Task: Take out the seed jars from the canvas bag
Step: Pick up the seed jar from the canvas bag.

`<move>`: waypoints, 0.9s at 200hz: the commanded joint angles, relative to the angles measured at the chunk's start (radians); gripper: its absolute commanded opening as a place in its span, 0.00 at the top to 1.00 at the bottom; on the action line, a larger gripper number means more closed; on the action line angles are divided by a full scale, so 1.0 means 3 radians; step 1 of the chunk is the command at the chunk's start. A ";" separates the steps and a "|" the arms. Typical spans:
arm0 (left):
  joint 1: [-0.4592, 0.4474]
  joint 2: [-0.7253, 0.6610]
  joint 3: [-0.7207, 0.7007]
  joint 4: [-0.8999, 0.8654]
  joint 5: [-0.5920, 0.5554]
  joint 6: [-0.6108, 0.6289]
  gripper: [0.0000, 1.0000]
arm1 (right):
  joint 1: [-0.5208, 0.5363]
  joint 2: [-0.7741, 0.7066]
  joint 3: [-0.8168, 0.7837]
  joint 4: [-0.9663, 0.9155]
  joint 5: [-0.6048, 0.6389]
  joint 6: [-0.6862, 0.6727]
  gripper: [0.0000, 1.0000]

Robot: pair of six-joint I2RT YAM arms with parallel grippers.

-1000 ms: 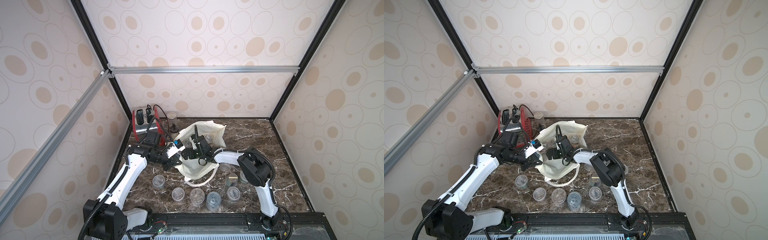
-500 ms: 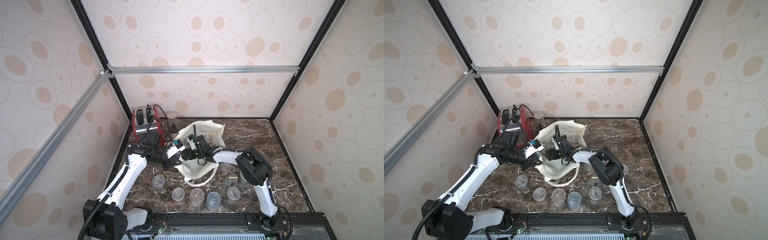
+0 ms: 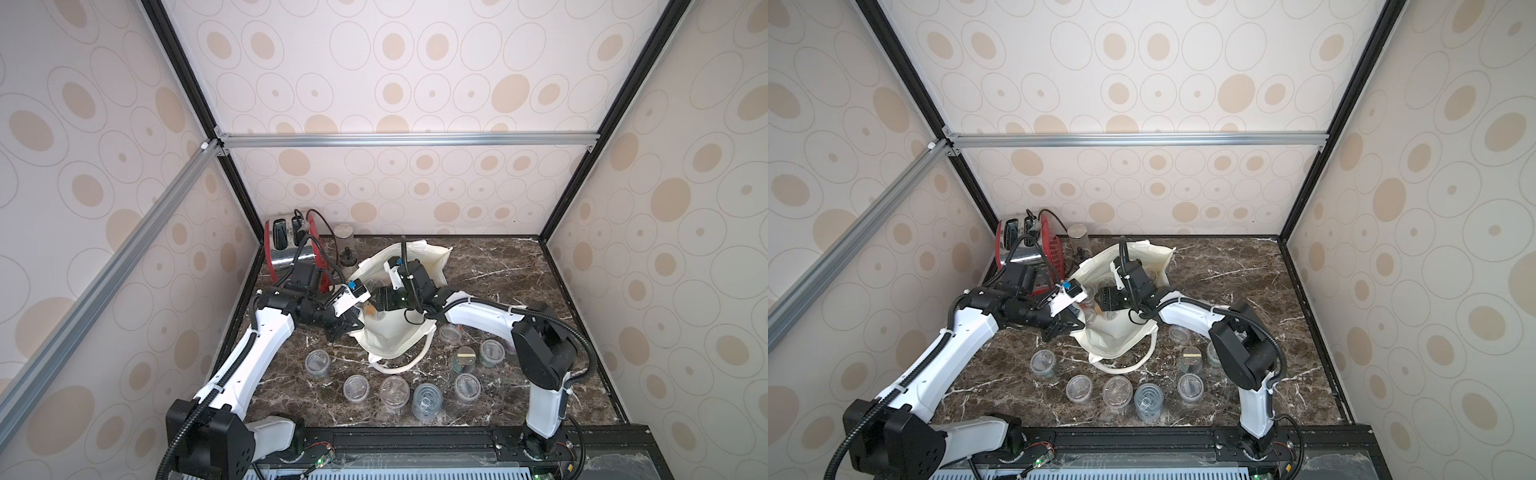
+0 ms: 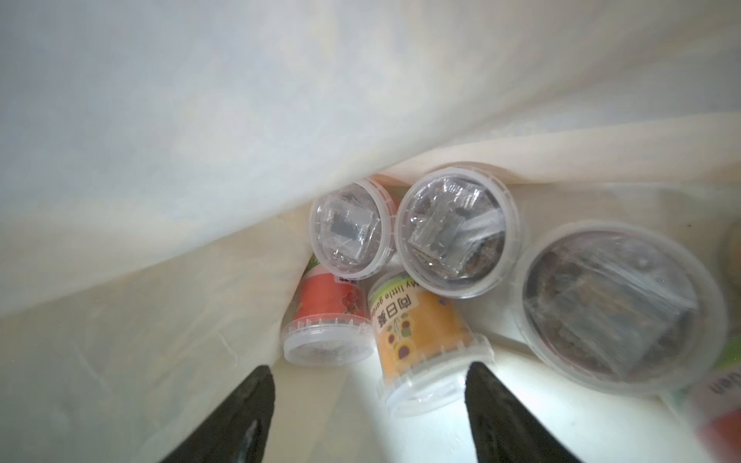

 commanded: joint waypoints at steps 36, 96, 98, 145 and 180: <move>-0.0017 -0.0057 0.0092 -0.0040 0.0124 0.0072 1.00 | 0.0065 0.0302 0.0081 -0.0295 0.0183 0.0030 0.06; -0.0017 -0.0070 0.0075 -0.0056 0.0174 0.0103 1.00 | 0.0073 0.0661 0.0118 0.0002 0.0037 0.0082 0.04; -0.0017 -0.0070 0.0075 -0.0054 0.0173 0.0107 1.00 | 0.0075 0.0672 0.0120 0.0021 0.0031 0.0073 0.04; -0.0017 -0.0064 0.0116 -0.0104 0.0183 0.0159 1.00 | 0.0044 0.0945 0.0266 0.0556 -0.0481 -0.0080 0.04; -0.0022 -0.0034 0.0180 -0.0109 0.0207 0.0148 1.00 | 0.0015 0.1052 0.0469 0.0427 -0.0470 -0.0119 0.08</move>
